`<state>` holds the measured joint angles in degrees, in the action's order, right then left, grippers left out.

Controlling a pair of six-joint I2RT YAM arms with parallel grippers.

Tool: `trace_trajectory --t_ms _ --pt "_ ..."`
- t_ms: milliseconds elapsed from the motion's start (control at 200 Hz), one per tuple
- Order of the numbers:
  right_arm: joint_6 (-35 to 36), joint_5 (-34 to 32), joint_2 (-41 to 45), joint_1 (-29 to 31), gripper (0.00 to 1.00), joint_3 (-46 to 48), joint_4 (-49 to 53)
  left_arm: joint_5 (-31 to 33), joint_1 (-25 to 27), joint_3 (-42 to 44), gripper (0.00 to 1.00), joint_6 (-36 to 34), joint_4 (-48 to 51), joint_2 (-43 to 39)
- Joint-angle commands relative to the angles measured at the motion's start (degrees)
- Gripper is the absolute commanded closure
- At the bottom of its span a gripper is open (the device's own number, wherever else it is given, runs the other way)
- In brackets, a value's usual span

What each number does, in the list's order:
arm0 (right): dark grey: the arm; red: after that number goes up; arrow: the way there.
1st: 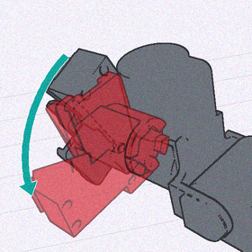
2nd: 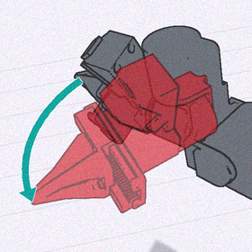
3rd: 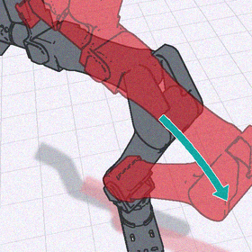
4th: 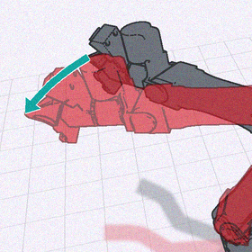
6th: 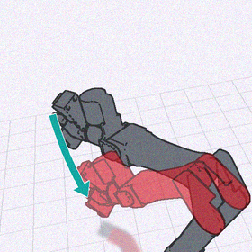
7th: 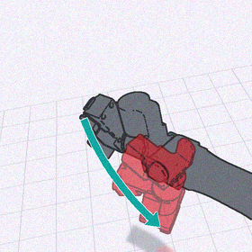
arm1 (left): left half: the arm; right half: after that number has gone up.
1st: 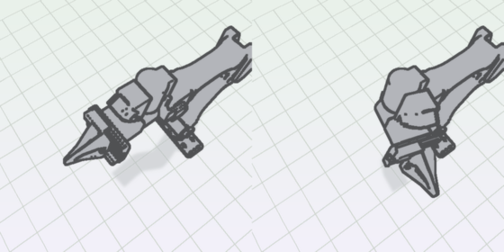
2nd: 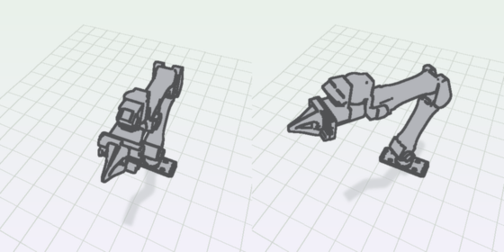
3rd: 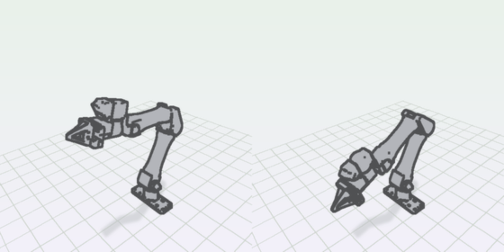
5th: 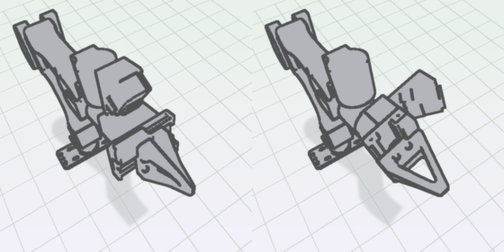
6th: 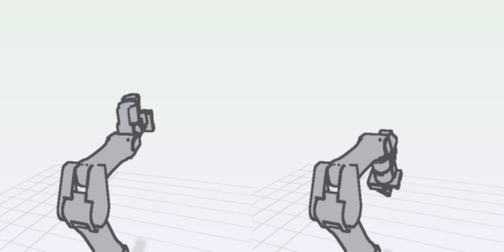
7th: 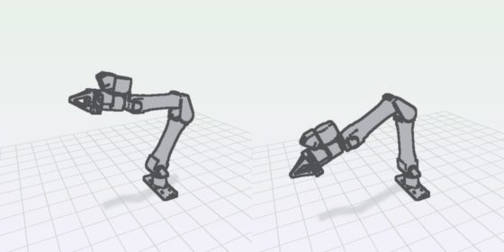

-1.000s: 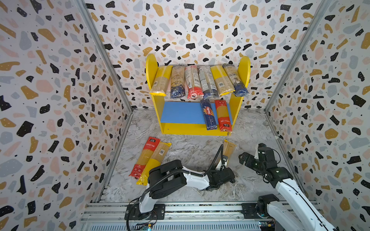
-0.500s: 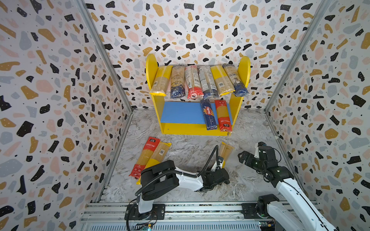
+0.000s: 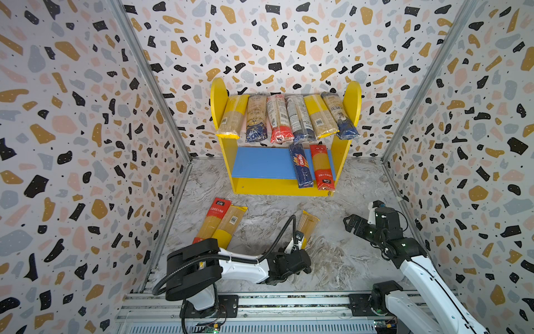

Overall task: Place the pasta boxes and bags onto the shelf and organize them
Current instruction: 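Close the left gripper on the yellow-ended bag's end and lift it, then carry the yellow-ended bag upright to the blue shelf beside the Barilla box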

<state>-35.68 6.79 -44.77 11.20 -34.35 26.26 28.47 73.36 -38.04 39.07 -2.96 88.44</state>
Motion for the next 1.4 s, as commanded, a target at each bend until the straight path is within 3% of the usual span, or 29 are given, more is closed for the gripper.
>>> trace_trajectory --t_ms 0,405,666,801,941,1231,1397 --pt "0.53 0.03 -0.47 0.18 0.01 -2.88 0.69 6.81 0.33 1.55 1.0 2.45 -0.43 -7.34" --pt "-0.5 -6.35 -5.11 9.81 0.01 -6.01 -0.22 21.74 0.29 3.08 1.0 4.66 18.66 -33.82" --pt "-0.79 -6.27 -5.77 11.03 0.01 -6.89 -1.11 29.24 0.29 0.89 1.0 6.17 25.51 -43.4" --pt "-0.49 -6.33 -5.6 11.06 0.01 -7.05 -1.12 33.06 -0.27 -1.08 1.0 3.98 23.42 -42.36" --pt "-0.27 -6.69 -5.0 11.03 0.01 -6.92 -0.86 32.4 -3.67 -4.49 1.0 -0.45 18.75 -36.95" --pt "0.0 -7.77 -2.17 10.88 0.01 -5.8 -0.29 20.53 -17.46 -10.02 1.0 -7.0 6.03 -25.06" --pt "0.34 -8.05 -1.82 10.66 0.01 -5.12 -0.29 15.71 -21.6 -15.7 1.0 -9.54 2.37 -17.4"
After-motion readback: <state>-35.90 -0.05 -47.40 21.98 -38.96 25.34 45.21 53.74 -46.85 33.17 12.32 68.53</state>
